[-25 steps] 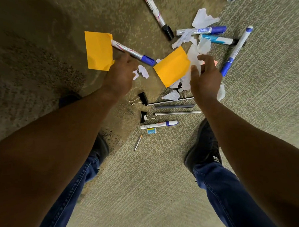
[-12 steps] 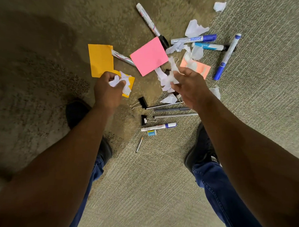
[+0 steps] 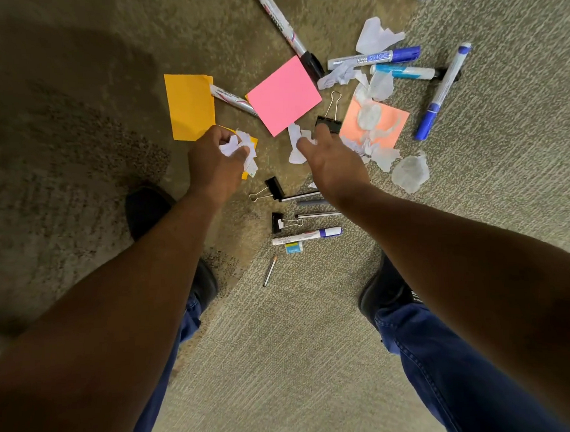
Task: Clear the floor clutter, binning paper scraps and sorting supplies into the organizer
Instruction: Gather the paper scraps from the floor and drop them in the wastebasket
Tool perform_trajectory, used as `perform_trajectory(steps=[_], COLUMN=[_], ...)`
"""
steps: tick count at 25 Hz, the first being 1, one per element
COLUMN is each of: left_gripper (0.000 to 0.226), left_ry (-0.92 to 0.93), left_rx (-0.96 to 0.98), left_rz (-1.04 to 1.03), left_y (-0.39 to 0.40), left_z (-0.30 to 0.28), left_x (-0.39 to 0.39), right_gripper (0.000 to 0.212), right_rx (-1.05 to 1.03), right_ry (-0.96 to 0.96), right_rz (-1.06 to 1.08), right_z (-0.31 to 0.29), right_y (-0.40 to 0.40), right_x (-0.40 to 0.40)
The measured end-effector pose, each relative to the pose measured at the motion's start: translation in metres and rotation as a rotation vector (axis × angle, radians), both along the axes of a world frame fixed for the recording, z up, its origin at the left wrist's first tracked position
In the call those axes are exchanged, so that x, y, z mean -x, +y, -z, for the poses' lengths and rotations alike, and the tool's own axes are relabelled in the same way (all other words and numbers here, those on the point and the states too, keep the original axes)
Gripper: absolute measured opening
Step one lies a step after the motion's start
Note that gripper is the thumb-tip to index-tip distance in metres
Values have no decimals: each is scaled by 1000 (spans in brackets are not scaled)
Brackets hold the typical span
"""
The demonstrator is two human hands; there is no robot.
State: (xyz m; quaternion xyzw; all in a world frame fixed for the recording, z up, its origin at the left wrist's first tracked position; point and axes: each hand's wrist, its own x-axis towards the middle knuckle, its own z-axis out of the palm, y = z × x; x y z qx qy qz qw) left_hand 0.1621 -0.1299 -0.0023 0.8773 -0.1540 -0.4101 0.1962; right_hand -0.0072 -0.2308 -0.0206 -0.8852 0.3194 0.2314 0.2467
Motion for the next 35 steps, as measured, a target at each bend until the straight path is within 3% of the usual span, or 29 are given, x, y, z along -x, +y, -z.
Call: perform_trajectory(steps=[3, 6, 8, 10, 14, 17, 21, 25, 29, 32, 35], left_gripper=[16, 17, 22, 23, 22, 23, 27, 34, 36, 40, 40], left_ry=[-1, 41, 160, 350, 511, 580, 601, 555, 533, 400, 302], left_rx=[-14, -16, 14, 104, 270, 445, 540, 578, 584, 488, 411], left_rz=[33, -22, -153, -360, -729, -969, -1097, -1236, -1333, -1475, -1610], left_y=[3, 3, 2, 0, 1, 9, 35, 83, 165, 255, 352], left_z=[-6, -21, -43, -71, -148, -212, -273, -300, -309, -318, -331], left_x=[4, 7, 14, 25, 57, 82, 99, 102, 98, 94, 88], right_gripper=[30, 25, 25, 27, 32, 24, 37, 22, 17, 22, 27], right_rx=[-43, -92, -142, -216, -661, -831, -917, -1037, -1112, -1183, -1108], right_ry=[-68, -135, -143, -128, -131, -141, -151, -224, -218, -133, -17], right_rz=[-12, 372, 672, 839, 1145, 1146, 1082, 1057, 932, 882, 785], right_z=[-3, -17, -40, -64, -135, -197, -270, -322, -336, -343, -357], right_y=[1, -7, -17, -26, -33, -30, -22, 23, 114, 209, 311], right_x=[15, 22, 26, 32, 30, 26, 15, -3, -25, -46, -71])
